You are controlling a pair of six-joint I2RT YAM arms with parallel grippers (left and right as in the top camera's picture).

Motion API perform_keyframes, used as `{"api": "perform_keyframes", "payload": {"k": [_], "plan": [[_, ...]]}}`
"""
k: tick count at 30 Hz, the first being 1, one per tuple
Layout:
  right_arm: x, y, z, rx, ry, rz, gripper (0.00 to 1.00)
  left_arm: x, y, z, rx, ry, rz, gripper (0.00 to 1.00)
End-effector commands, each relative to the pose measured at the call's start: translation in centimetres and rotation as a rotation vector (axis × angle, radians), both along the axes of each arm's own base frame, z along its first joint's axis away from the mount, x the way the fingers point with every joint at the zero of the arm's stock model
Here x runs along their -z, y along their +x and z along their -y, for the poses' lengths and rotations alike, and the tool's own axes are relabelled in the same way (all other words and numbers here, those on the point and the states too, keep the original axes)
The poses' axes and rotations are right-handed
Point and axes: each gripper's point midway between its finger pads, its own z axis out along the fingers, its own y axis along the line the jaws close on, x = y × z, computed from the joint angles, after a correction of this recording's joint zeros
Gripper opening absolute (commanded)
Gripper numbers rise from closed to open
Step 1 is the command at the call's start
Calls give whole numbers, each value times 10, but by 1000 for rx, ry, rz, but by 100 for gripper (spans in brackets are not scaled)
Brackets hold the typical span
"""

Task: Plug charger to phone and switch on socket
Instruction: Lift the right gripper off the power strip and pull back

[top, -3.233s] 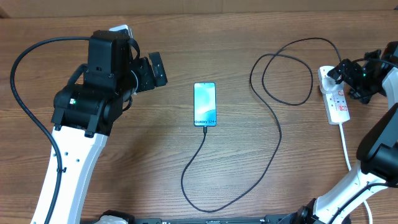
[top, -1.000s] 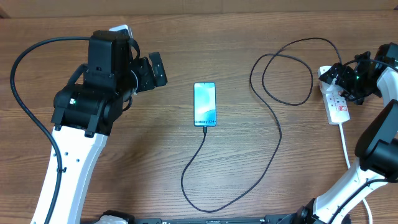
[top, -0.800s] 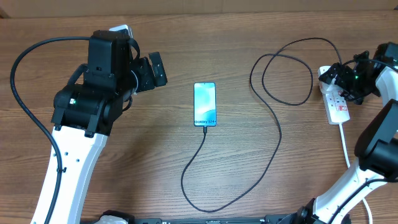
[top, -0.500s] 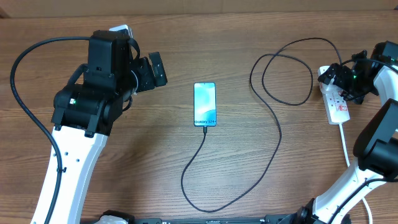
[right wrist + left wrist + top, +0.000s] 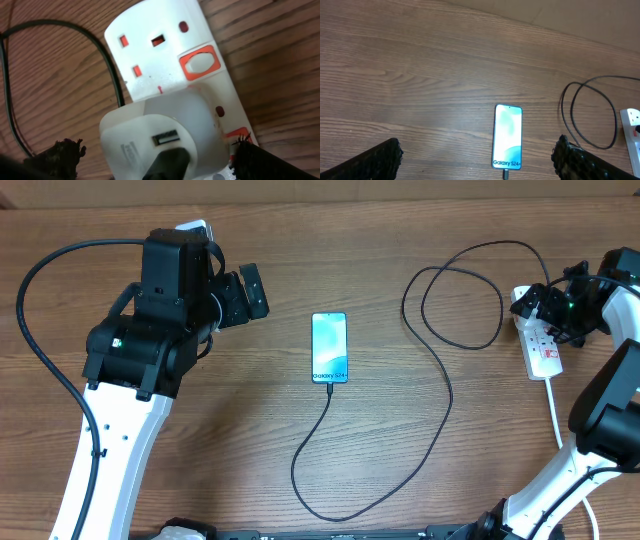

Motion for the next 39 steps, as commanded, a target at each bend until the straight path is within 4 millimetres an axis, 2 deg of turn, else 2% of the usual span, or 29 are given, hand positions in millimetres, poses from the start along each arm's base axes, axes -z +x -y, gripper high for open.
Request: {"api": "perform_keyframes", "payload": {"k": [1,6,11,17,22,28,32,37,39], "plan": [[1,8,-86,-155,340,60,100,2,2,-2,5,23,-2,100],[1,8,-86,-155,340,59,100,2,2,-1,5,23,-1,100],[6,9,-76,-141,280,52,100,2,2,-2,5,23,-2,100],[0,17,-40,-20,253,76,100,2,2,-2,5,23,-2,100],[-18,21,2,70,235,123,100,2,2,-2,5,23,-2,100],[-34,13,36,144,188,101,100,2,2,-2,5,23,-2,100],[-48,10,49,166,142,80,100,2,2,-2,5,23,-2,100],[-85,11,51,167,138,89,100,2,2,-2,5,23,-2,100],[-106,8,49,168,140,85,100,2,2,-1,5,23,-1,100]]}}
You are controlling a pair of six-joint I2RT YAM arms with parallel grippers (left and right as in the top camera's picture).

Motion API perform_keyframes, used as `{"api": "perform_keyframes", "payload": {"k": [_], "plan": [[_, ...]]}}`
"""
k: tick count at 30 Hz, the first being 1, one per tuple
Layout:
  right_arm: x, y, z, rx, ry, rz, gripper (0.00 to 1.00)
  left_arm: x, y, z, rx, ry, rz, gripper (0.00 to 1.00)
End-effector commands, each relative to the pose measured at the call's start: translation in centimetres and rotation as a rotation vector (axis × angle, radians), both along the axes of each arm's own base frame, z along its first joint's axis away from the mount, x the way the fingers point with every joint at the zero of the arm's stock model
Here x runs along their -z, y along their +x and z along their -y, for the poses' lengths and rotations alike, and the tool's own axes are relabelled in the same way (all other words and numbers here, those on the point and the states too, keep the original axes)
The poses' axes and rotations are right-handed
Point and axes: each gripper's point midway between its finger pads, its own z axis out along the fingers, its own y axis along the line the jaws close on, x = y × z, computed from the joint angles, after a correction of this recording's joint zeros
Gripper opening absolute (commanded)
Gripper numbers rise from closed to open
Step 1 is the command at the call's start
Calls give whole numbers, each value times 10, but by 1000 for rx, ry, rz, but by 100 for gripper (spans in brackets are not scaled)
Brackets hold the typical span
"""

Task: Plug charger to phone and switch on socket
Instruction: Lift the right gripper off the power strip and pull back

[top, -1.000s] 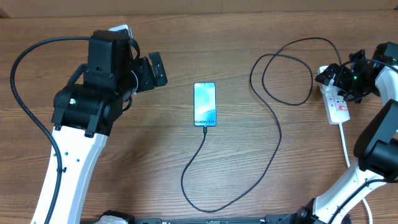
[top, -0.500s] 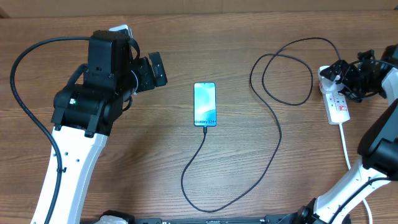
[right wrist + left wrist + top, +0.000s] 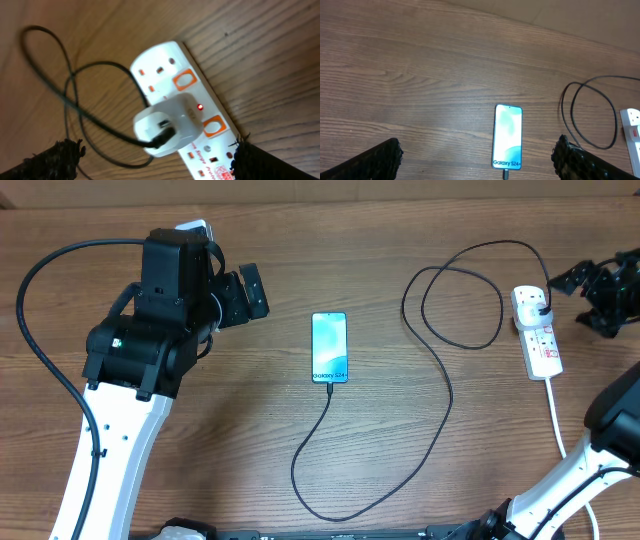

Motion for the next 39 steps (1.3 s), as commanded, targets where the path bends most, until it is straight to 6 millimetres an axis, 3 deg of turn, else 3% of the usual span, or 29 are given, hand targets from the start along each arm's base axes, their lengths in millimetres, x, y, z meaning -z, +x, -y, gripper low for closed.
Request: {"api": "perform_keyframes", "payload": {"k": [1,5,6,10,13,17,33,39], "plan": [[-45,2,4,2,-36,37,100,2,2,-2,5,23,-2,100],[-109,-15,-4,-1,-75,58,100,2,2,-2,5,23,-2,100],[-133,-22,-9,-3,-94,85,100,2,2,-2,5,23,-2,100],[-213,-54,-32,1,-171,211,100,2,2,-2,5,23,-2,100],[-257,-79,-49,2,-234,305,100,3,2,-2,5,23,-2,99],[-271,-88,-55,2,-258,339,100,2,2,-2,5,23,-2,100],[-268,-87,-54,2,-253,333,100,3,2,-1,5,24,-4,100],[-268,-87,-54,2,-253,333,100,18,-8,-5,4,41,-64,100]]}}
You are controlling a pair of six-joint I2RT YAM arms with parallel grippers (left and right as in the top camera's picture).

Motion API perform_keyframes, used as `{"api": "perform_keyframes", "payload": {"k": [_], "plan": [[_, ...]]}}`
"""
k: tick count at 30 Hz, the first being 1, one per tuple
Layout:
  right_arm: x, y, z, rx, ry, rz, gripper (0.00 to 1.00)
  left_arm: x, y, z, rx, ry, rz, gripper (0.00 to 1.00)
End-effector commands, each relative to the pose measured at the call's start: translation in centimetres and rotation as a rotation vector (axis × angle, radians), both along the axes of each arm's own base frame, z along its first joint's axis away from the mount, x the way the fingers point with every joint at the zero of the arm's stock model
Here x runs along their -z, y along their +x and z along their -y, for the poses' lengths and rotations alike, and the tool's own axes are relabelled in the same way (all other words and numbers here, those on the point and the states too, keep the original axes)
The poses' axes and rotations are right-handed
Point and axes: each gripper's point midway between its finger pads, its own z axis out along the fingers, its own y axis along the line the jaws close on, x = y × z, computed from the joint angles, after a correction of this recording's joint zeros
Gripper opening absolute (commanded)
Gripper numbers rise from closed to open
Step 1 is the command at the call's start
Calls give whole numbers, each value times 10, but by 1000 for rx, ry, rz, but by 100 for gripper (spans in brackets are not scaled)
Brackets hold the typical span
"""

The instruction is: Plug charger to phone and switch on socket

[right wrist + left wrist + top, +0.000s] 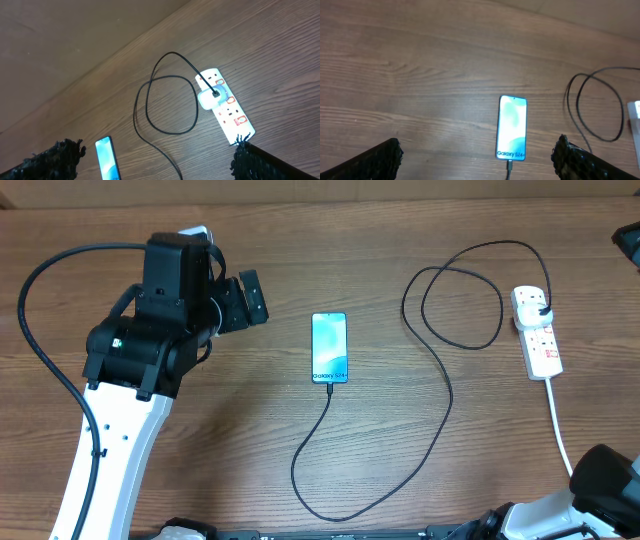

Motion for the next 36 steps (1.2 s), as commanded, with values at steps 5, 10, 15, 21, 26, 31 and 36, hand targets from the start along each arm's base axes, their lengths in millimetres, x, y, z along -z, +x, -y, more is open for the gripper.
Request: {"api": "perform_keyframes", "payload": {"k": [5,10,15,21,26,31,36], "plan": [[-3,-1,-1,-4,-9,10,100,13,6,-3,-8,20,61,100],[-3,-1,-1,-4,-9,10,100,8,-10,-4,5,-46,255,99],[-3,-1,-1,-4,-9,10,100,10,-37,-12,18,-69,462,100],[-3,-1,-1,-4,-9,10,100,27,-66,-28,-27,-87,662,100],[-3,-1,-1,-4,-9,10,100,33,-86,-38,-52,-131,851,100],[-3,-1,-1,-4,-9,10,100,31,-109,-52,-91,-167,1053,100],[-3,-1,-1,-4,-9,10,100,41,-119,-60,-119,-165,1107,100]]}}
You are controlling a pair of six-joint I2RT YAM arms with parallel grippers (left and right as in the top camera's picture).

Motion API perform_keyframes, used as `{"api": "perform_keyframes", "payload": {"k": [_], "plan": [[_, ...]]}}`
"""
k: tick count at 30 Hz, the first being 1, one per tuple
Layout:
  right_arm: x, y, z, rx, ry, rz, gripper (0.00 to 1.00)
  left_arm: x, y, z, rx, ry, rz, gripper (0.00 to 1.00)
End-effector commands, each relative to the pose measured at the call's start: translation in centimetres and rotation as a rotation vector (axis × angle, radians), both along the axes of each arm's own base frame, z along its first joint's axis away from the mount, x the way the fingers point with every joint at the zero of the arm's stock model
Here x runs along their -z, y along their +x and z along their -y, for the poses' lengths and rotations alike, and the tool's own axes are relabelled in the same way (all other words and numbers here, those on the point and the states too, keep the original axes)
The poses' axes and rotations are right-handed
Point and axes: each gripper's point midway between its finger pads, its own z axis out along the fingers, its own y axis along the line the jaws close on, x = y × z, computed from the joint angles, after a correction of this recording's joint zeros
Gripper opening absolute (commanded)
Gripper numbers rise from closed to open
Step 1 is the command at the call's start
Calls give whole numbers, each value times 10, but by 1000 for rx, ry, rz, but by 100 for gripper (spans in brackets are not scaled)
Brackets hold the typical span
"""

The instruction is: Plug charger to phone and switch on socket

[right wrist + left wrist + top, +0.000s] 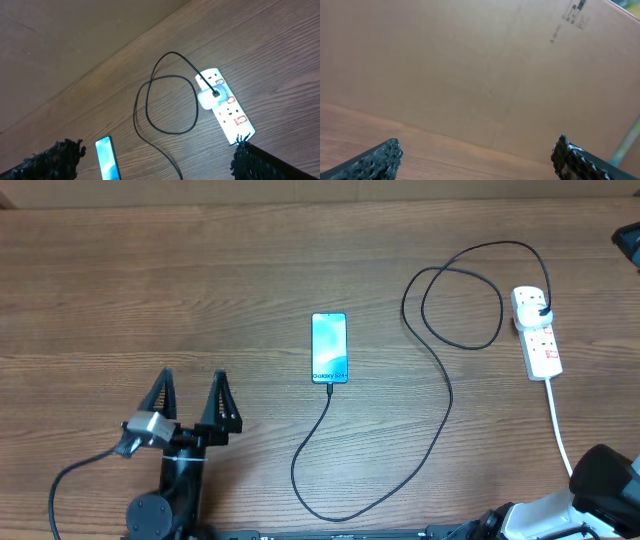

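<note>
The phone lies screen-up and lit at the table's middle, with the black cable plugged into its near end. The cable loops to the white charger plug, which sits in the white power strip at the right. In the right wrist view the phone and the strip lie far below my right gripper, which is open and empty. My left gripper is open at the table's front left, pointing toward the far side. Its wrist view shows only fingertips and a wall.
A cardboard wall stands beyond the table's far edge. The strip's white lead runs toward the front right. Part of the right arm shows at the bottom right corner.
My left arm was raised over the table's upper left, looking down at the phone. It is now folded back at the front edge, facing the wall. The right arm has not moved.
My right gripper was first close over the charger plug and the strip's switches. It then stood farther off, and a red lamp showed on the strip. Later it was high at the far right, where it remains. The left arm held still, then withdrew to the front.
</note>
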Motion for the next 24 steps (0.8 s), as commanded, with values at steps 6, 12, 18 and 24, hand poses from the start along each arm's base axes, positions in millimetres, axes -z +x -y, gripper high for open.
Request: {"api": "perform_keyframes", "payload": {"k": [6,12,18,24], "plan": [[-3,-1,-1,-3,-9,11,100,27,1,-9,-47,26,-8,100],[-3,-1,-1,-3,-9,11,100,76,8,-9,-55,110,-206,100],[-4,-1,-1,-3,-9,11,100,107,6,5,22,256,-311,100],[-4,-1,-1,-3,-9,11,100,108,6,9,40,306,-305,100]]}}
